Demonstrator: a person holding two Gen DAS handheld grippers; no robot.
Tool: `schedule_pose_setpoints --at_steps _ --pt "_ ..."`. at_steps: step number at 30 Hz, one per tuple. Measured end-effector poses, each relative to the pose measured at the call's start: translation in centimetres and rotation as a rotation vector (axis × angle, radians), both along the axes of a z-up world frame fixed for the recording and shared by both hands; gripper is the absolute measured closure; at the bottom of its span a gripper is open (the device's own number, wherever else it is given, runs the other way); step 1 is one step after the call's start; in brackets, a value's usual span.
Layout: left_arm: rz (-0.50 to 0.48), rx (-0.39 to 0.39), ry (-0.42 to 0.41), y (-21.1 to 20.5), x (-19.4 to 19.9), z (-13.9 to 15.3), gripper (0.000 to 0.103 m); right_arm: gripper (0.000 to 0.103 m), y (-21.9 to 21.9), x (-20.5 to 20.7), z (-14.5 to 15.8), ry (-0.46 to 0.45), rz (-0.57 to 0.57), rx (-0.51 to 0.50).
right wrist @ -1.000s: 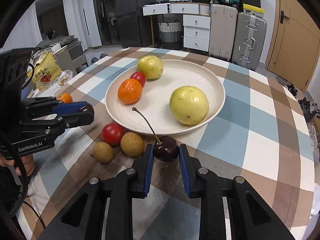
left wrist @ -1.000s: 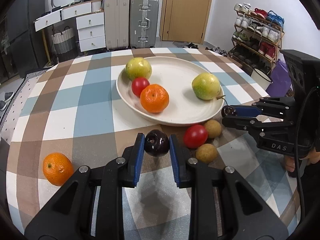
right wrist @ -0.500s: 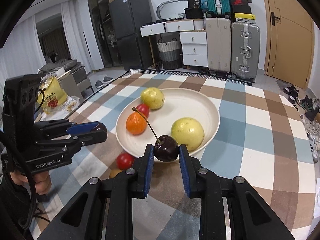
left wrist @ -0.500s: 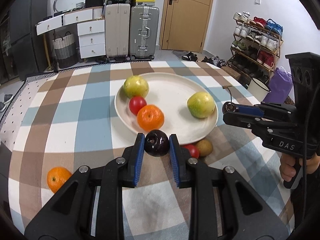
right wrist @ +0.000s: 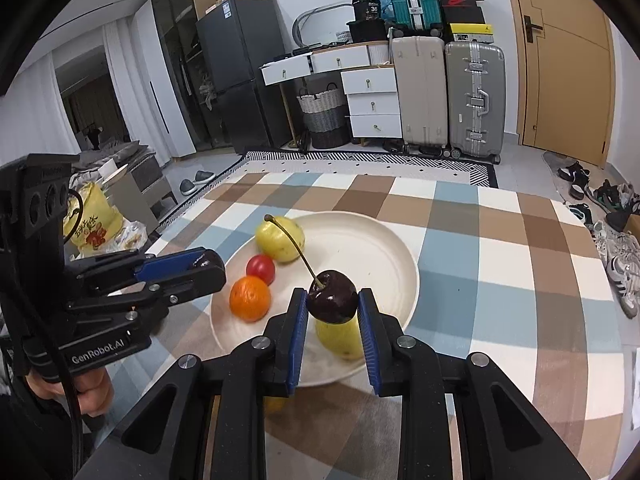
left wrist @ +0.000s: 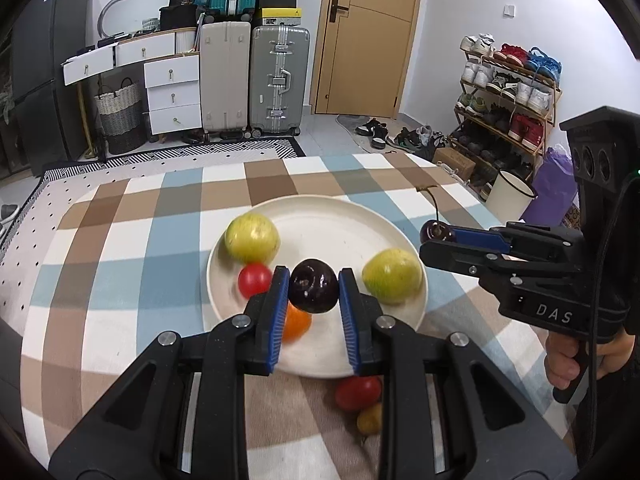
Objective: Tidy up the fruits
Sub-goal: 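Carry the plum and cherry over the plate and open both tools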
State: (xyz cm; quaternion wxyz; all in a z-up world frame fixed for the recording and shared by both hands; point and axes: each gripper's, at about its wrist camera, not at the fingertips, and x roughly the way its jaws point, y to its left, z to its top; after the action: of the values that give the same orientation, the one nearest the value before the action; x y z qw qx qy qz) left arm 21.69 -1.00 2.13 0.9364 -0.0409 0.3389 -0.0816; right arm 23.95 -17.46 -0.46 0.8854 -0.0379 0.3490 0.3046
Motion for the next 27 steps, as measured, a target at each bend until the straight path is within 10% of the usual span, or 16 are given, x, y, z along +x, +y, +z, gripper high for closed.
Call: schedule_pose_setpoints --at_steps 27 --pt "0.012 0.026 0.089 -0.6 6.7 -4.2 0.081 0.078 2.4 7.8 -3.6 0.108 -0.054 -0.096"
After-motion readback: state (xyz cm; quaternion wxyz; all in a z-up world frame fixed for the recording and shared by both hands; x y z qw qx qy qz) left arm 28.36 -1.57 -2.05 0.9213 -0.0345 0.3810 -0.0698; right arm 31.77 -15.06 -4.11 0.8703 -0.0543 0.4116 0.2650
